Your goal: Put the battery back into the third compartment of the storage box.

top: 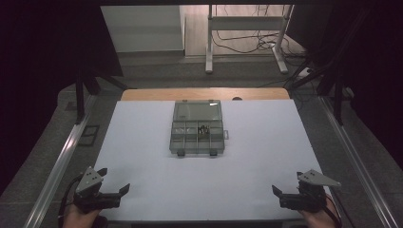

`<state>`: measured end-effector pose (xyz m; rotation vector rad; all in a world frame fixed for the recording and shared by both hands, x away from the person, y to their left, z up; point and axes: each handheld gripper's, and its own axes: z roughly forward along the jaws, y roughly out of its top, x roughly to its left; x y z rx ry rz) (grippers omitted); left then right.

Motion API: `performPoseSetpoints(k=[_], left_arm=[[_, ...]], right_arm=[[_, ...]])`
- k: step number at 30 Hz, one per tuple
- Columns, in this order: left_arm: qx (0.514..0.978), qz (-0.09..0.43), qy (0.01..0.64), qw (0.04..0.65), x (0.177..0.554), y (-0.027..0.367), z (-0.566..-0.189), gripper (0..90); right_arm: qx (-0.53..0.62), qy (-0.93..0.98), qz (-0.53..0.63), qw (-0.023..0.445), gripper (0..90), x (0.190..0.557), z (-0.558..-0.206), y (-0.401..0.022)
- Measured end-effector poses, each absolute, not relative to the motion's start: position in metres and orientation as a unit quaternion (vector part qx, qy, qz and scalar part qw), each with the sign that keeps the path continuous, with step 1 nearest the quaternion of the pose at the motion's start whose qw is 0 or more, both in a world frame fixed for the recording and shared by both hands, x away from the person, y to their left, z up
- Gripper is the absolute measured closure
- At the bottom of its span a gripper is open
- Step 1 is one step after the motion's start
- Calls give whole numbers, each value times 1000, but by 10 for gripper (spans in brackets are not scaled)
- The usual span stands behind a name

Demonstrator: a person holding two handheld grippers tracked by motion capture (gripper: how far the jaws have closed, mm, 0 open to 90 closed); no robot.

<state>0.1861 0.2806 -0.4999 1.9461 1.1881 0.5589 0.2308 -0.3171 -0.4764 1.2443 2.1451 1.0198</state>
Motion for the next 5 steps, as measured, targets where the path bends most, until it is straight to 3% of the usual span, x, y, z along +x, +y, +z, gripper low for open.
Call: performPoseSetpoints(k=[5], left_arm=[[766, 220, 466, 385, 187, 280, -500, 19]], right_arm=[[453, 783, 364, 221, 0, 233, -478, -317]])
